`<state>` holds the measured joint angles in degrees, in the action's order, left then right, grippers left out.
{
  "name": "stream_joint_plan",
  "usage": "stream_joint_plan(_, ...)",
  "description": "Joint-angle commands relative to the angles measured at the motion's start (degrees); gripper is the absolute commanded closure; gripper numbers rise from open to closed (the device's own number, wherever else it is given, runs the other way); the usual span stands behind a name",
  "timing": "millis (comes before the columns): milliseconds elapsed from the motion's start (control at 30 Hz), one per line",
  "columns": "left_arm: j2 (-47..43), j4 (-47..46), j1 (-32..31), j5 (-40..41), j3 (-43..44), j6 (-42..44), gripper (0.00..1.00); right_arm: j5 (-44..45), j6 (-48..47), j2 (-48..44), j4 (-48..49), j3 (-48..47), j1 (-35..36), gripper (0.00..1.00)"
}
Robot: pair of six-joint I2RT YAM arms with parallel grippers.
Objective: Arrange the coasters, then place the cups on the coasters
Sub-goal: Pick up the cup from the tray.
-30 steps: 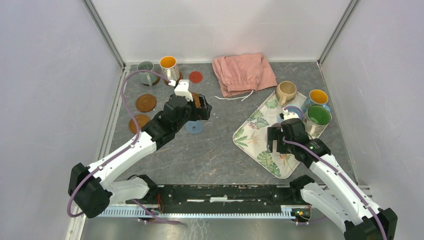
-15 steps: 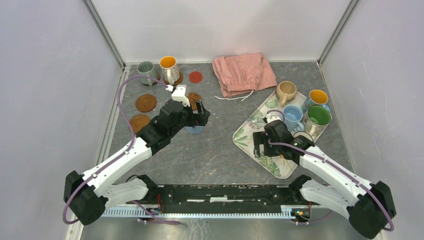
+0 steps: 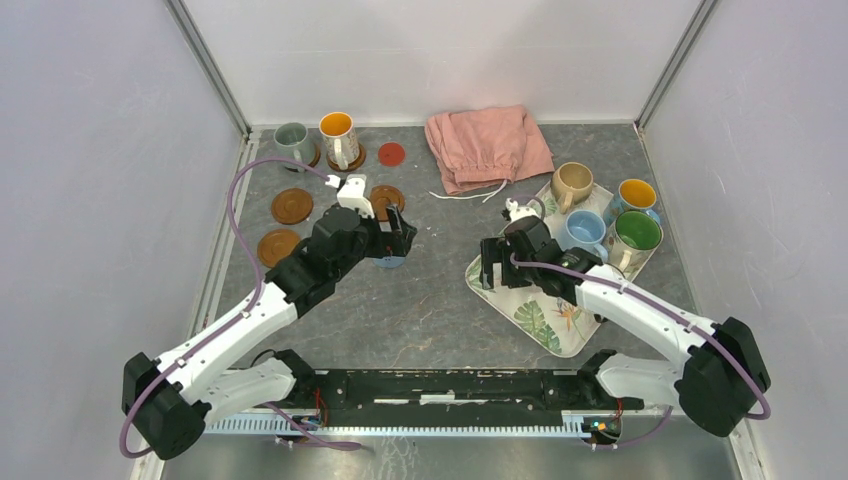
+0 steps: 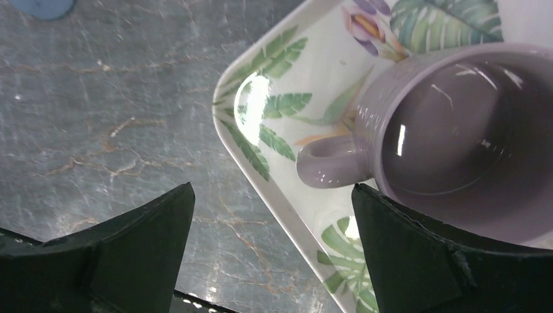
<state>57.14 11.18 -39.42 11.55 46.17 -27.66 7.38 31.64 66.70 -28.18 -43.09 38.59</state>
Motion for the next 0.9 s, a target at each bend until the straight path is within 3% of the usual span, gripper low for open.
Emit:
stream_joint_plan(0, -1.34, 0.18, -0.22, -0.23, -1.00, -2.16, 0.00, 2.00, -1.13, 0.06, 2.48, -5.06, 0.28, 0.02)
stream_joint_plan(267, 1.68, -5.32, -0.22, -7.21, -3.03, -0.89, 0.00, 10.38, -3.62, -7.66, -2.87, -7.46, 0.26, 0.02)
stream_joint_plan(433, 9.10, -8.80, -0.71, -17.45, 0.09, 6.55, 0.02, 17.55, -6.81, -13.97, -4.71, -8.95, 0.19, 0.02)
stream_joint_plan(867, 28.13, -9.48, -11.44, -23.14, 12.43, 21.05, 0.04, 25.66, -13.75, -21.95, -3.98, -14.17, 0.20, 0.02)
